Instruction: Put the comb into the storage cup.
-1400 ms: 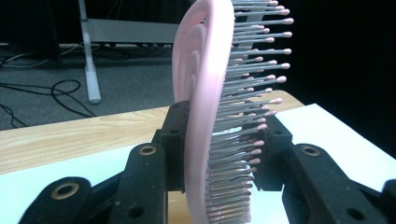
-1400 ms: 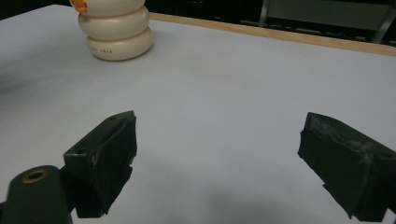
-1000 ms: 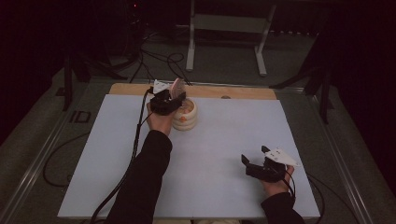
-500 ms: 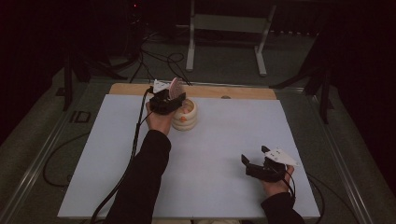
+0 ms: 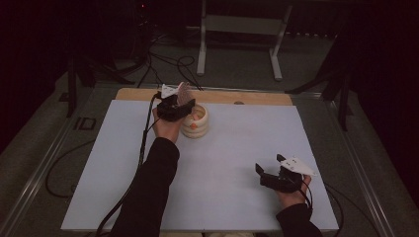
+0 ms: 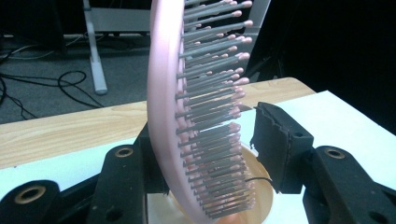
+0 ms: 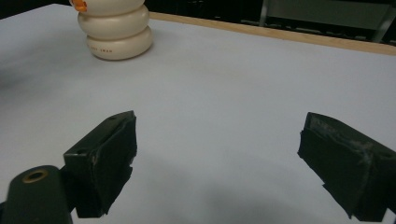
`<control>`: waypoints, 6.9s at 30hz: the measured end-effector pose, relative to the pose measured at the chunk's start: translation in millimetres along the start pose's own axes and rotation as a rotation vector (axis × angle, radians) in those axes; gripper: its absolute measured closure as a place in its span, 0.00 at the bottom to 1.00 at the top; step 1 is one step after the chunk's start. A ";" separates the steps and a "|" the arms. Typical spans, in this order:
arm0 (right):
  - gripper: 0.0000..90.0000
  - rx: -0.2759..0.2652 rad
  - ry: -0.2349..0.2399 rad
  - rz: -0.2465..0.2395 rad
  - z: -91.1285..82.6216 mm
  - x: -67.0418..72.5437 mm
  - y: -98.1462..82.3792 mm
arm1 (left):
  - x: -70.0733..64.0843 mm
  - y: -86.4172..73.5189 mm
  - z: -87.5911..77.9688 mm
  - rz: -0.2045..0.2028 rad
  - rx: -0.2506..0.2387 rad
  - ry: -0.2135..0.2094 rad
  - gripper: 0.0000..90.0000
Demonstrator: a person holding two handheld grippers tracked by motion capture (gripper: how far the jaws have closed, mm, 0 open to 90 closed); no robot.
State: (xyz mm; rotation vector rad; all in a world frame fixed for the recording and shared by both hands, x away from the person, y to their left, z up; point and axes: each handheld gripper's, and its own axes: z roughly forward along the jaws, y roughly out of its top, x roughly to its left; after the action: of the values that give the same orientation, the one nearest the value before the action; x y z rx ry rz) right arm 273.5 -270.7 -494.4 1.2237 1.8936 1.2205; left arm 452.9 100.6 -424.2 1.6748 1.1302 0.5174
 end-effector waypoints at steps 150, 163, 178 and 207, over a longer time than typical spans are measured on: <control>0.12 0.004 0.002 -0.005 0.5 2.3 -0.6 | 19.1 -26.2 -43.5 0.020 0.087 0.063 0.00; 0.12 0.007 0.005 -0.008 0.8 4.2 -0.5 | 9.2 -35.5 -69.6 0.138 0.106 0.035 0.00; 0.12 0.006 0.009 -0.015 1.0 5.8 -0.4 | 10.1 -59.2 -107.5 0.197 0.090 0.011 0.00; 0.12 -0.028 0.036 -0.031 -5.3 9.4 3.9 | 38.9 -136.1 -182.9 0.134 0.002 0.065 0.00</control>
State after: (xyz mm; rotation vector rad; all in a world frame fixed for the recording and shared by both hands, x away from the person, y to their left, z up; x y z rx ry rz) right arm 266.7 -263.6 -488.5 1.1614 1.9078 1.2567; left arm 271.6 232.7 -480.1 1.7551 1.0695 0.6595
